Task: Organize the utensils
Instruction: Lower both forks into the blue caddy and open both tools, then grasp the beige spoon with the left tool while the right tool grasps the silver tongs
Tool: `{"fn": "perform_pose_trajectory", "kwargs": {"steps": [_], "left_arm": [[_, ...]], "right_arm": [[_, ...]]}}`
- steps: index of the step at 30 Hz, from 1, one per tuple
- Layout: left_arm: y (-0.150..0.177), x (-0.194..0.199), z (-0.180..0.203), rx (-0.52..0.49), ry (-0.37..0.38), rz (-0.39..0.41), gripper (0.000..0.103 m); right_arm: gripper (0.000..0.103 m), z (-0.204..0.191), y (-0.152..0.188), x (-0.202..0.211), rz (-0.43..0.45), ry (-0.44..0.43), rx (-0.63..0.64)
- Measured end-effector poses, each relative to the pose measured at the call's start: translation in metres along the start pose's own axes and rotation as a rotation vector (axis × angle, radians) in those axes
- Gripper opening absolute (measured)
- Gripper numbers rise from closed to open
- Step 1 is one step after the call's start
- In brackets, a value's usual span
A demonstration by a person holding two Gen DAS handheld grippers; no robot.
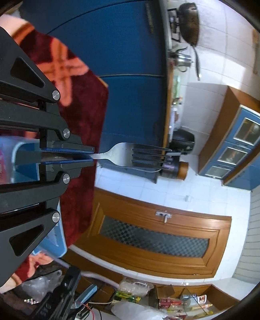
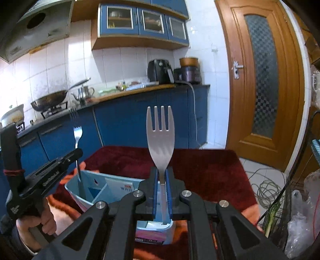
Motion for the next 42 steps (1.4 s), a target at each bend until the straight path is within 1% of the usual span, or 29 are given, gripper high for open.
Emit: {"fn": "perform_pose_trajectory", "kwargs": {"steps": [1, 3, 4, 5, 6, 7, 8, 9, 13, 16, 21, 23, 27, 29, 32, 34, 37, 42], "left_arm": [[0.001, 0.002, -0.002, -0.001, -0.001, 0.005, 0.006], [0.000, 0.005, -0.004, -0.001, -0.014, 0.003, 0.007], [-0.001, 0.007, -0.007, 0.009, -0.013, -0.002, 0.007], [-0.001, 0.009, -0.010, 0.019, -0.003, -0.011, 0.011], [-0.002, 0.009, -0.011, 0.022, 0.007, -0.021, 0.014], [-0.001, 0.010, -0.012, 0.022, 0.015, -0.037, 0.022], [0.000, 0.011, -0.012, 0.020, 0.027, -0.044, 0.024], [0.001, 0.012, -0.012, 0.009, 0.041, -0.042, 0.024], [0.003, 0.020, -0.004, -0.042, 0.049, -0.036, 0.025], [0.003, 0.025, -0.002, -0.047, 0.059, -0.042, 0.031], [0.004, 0.036, -0.003, -0.062, 0.069, -0.068, 0.034], [0.005, 0.040, -0.003, -0.065, 0.066, -0.089, 0.037], [0.010, 0.048, -0.005, -0.076, 0.058, -0.133, 0.040], [0.013, 0.052, -0.006, -0.086, 0.042, -0.160, 0.043], [0.018, 0.058, -0.007, -0.097, 0.032, -0.206, 0.045], [0.022, 0.062, -0.008, -0.106, 0.027, -0.239, 0.046], [0.030, 0.067, -0.007, -0.126, 0.017, -0.288, 0.051], [0.048, 0.073, 0.000, -0.178, 0.007, -0.384, 0.053]], "right_arm": [[0.010, 0.000, 0.002, -0.002, -0.007, -0.004, -0.007], [0.019, 0.000, 0.006, -0.005, -0.015, -0.020, -0.027], [0.028, 0.001, 0.007, -0.004, -0.011, -0.028, -0.034], [0.034, 0.001, 0.009, -0.003, -0.005, -0.036, -0.042], [0.034, 0.001, 0.010, -0.001, 0.000, -0.043, -0.049], [0.035, 0.001, 0.009, 0.000, 0.001, -0.042, -0.052], [0.035, 0.001, 0.010, 0.001, 0.003, -0.040, -0.055], [0.035, 0.001, 0.010, 0.002, 0.004, -0.040, -0.058], [0.036, -0.001, 0.012, 0.007, 0.006, -0.043, -0.063], [0.038, -0.001, 0.014, 0.013, 0.008, -0.049, -0.067], [0.041, -0.002, 0.017, 0.024, 0.003, -0.051, -0.070], [0.044, 0.000, 0.019, 0.029, -0.009, -0.059, -0.076], [0.045, -0.001, 0.025, 0.036, -0.044, -0.056, -0.078], [0.045, 0.000, 0.030, 0.039, -0.071, -0.055, -0.080], [0.046, 0.003, 0.037, 0.042, -0.110, -0.051, -0.082], [0.046, 0.004, 0.043, 0.044, -0.144, -0.048, -0.079], [0.046, 0.006, 0.053, 0.046, -0.197, -0.037, -0.069], [0.047, 0.009, 0.070, 0.046, -0.292, -0.032, -0.077]]}}
Point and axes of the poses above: each gripper's, at about its wrist camera, not at the fingertips, and x roughly against the way its jaws point, z to its right, y to its underside, the point moved 1 cm from there along -x, roughly the way its jaws point, and after that the axes turned 2 degrees about -z, right-handed, at the moved point
